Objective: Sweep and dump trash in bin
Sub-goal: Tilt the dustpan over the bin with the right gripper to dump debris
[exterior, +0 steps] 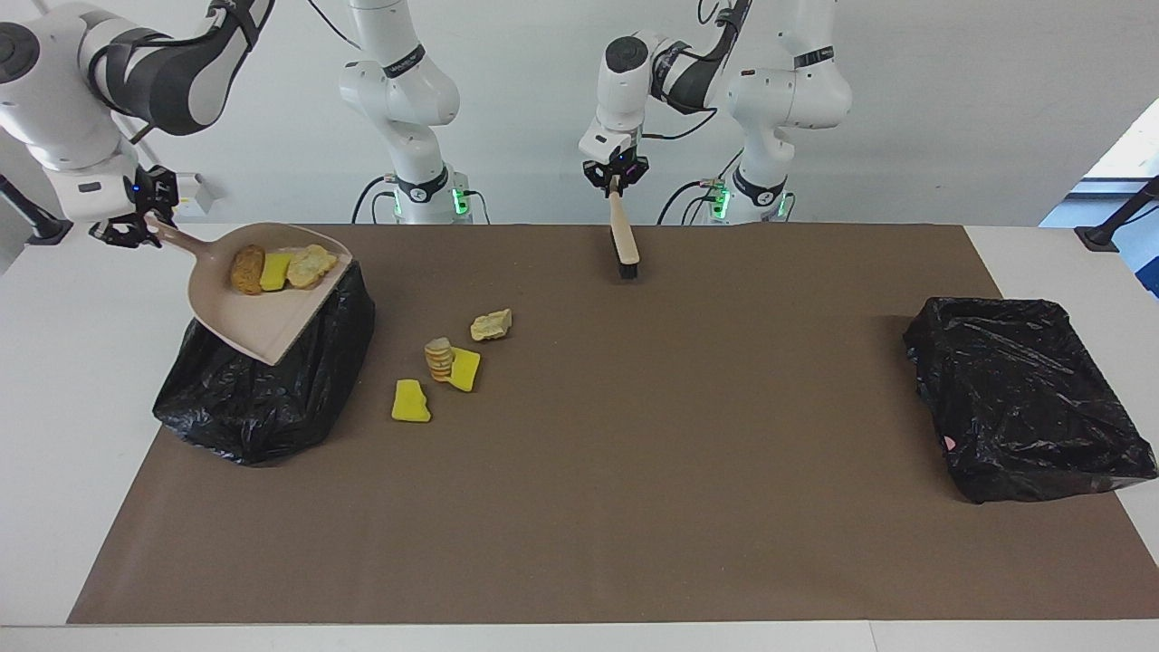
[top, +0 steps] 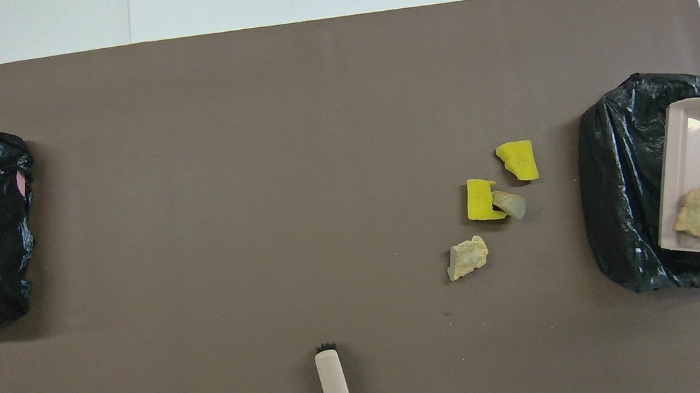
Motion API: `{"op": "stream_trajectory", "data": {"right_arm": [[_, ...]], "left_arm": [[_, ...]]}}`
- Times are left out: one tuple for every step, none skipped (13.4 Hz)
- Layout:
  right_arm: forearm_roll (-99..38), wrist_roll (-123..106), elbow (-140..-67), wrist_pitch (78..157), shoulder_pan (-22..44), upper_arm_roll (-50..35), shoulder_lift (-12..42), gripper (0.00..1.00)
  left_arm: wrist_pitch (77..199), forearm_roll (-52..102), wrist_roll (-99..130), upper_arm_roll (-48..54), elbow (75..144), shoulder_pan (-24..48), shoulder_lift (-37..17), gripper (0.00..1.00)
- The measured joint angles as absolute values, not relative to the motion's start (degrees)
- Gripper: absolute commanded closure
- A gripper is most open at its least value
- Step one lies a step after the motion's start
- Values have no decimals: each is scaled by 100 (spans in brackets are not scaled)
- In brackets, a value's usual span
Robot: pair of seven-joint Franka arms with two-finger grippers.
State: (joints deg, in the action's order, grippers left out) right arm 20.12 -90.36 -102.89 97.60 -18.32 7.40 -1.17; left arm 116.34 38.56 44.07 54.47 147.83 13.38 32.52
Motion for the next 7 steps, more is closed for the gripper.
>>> {"op": "stream_trajectory", "data": {"right_arm": [[2152, -9089, -10295, 9931, -1919, 742, -79, 100], [2358, -9096, -10305, 10060, -1942, 743, -39, 100], [2604, -9096, -10319, 10153, -1924, 734, -6, 100], [2857, -9096, -10340, 10223, -1889, 711, 15, 100], [3099, -9096, -10367, 10295, -1835, 685, 27, 100], [3347, -9081, -10391, 10379, -1754, 665, 36, 100], [3579, -9038, -10407, 10435, -1675, 652, 41, 100]], "left_arm": [[11635, 3887, 4399, 5447, 14791, 1338, 3241, 100], [11635, 3940, 4364, 5446, 14802, 1338, 3219, 100], [11635, 3965, 4300, 5445, 14812, 1338, 3196, 100], [11635, 3971, 4246, 5443, 14815, 1337, 3172, 100], [11635, 3973, 4194, 5439, 14816, 1337, 3151, 100], [11635, 3976, 4131, 5433, 14816, 1333, 3127, 100], [11635, 3978, 4083, 5430, 14817, 1326, 3098, 100]]}}
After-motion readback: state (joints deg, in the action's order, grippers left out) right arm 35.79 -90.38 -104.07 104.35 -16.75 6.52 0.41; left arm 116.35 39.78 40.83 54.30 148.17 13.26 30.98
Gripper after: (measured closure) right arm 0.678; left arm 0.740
